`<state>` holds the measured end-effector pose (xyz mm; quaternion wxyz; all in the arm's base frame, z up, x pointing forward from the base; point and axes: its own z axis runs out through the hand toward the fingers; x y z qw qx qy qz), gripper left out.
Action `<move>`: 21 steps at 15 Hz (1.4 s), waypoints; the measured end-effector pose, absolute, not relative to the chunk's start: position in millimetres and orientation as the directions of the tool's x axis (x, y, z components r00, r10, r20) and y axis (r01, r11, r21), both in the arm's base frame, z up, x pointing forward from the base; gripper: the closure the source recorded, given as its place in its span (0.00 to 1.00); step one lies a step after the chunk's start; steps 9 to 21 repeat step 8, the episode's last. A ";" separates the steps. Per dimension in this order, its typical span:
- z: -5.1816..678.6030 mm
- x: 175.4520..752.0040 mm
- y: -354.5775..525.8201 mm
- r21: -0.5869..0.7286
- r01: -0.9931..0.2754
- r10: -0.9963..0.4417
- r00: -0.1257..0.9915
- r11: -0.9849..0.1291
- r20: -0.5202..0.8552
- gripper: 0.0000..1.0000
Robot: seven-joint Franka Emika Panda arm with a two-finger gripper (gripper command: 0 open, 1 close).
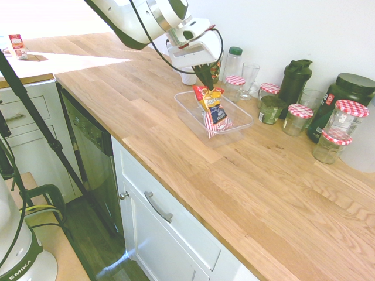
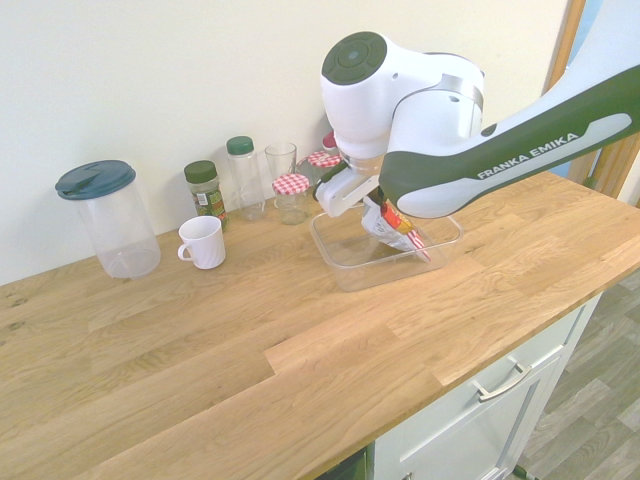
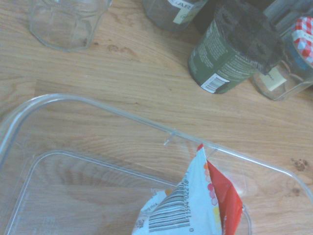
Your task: Put the chip bag into the container
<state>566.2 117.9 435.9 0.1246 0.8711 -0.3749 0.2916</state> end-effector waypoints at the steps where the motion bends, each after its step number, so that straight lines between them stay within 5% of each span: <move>1: 435.9 566.6 116.1 0.000 -0.727 -0.581 0.548 -0.686 0.601 0.00; 21: 449.2 564.3 104.9 -0.023 -0.731 -0.609 0.550 -0.682 0.571 0.00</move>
